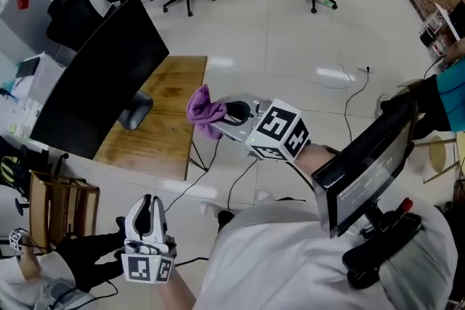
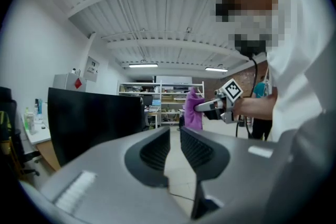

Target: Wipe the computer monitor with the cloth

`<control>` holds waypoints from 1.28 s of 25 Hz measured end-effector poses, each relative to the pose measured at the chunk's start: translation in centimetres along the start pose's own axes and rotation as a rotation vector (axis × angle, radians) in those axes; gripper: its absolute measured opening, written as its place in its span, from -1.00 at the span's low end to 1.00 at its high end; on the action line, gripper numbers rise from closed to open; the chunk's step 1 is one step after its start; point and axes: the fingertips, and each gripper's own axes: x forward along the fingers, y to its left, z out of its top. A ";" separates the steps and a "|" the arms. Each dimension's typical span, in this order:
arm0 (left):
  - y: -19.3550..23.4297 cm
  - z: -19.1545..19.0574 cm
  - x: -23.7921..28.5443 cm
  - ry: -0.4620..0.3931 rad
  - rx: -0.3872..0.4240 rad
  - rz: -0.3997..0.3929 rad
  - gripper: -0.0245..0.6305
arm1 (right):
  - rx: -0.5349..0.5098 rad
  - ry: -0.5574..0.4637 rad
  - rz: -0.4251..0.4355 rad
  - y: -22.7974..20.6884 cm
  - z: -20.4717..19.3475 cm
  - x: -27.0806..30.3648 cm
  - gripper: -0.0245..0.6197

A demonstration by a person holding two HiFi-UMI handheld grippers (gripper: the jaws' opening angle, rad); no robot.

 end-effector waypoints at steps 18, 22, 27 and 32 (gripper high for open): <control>-8.8 0.5 0.5 0.043 0.023 -0.081 -0.67 | 0.010 -0.028 -0.051 1.0 -2.8 -10.5 -0.72; -9.1 0.7 -0.7 0.043 0.035 -0.080 -0.67 | 0.008 -0.025 -0.044 2.5 -2.7 -10.7 -0.72; -9.5 0.4 -2.3 0.050 0.042 -0.070 -0.67 | -0.001 -0.028 -0.031 3.9 -2.4 -10.4 -0.72; -9.0 0.8 -4.6 0.052 0.038 -0.059 -0.67 | -0.003 -0.026 -0.020 6.1 -1.7 -10.0 -0.72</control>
